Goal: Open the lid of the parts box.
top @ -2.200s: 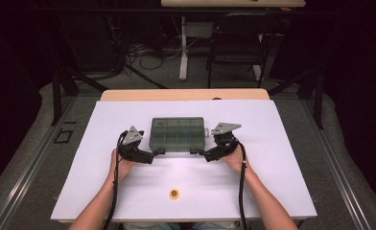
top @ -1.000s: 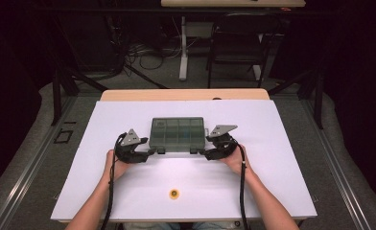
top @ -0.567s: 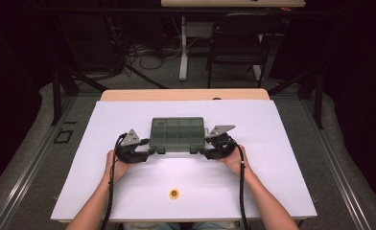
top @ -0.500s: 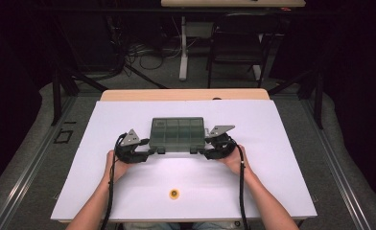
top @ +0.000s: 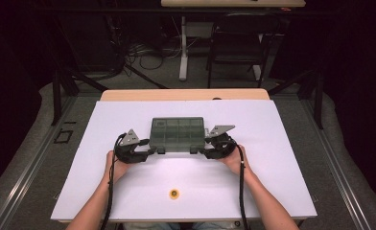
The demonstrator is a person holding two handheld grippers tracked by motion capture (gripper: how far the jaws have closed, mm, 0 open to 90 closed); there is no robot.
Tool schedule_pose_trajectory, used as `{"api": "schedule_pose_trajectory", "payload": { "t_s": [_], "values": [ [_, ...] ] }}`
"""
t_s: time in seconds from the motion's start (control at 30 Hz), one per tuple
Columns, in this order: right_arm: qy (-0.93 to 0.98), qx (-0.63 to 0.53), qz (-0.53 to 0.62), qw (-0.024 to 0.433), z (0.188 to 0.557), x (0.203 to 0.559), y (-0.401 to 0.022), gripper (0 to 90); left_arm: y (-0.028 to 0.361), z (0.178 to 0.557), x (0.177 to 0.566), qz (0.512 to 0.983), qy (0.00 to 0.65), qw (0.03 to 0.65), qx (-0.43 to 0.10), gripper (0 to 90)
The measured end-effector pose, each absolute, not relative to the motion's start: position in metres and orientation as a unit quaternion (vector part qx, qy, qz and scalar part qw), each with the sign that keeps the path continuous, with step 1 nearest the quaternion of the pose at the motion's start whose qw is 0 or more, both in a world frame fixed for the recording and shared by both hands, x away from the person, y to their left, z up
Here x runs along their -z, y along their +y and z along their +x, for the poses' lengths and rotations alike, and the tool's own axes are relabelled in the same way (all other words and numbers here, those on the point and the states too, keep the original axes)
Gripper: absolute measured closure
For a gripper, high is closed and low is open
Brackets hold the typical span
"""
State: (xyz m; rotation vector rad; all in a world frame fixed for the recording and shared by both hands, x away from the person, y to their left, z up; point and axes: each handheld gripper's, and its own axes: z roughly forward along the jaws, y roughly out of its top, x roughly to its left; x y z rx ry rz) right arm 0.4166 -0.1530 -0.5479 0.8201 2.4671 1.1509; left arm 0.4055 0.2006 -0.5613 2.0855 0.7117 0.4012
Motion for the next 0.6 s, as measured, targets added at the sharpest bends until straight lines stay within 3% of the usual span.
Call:
{"api": "schedule_pose_trajectory", "payload": {
  "t_s": [0.6],
  "values": [
    [0.855,-0.402,0.289,0.153,0.4158,0.5462,-0.1534,49.4,0.2012,0.4049,0.5607,0.836,0.287,0.44,-0.162,49.2]
  ]
}}
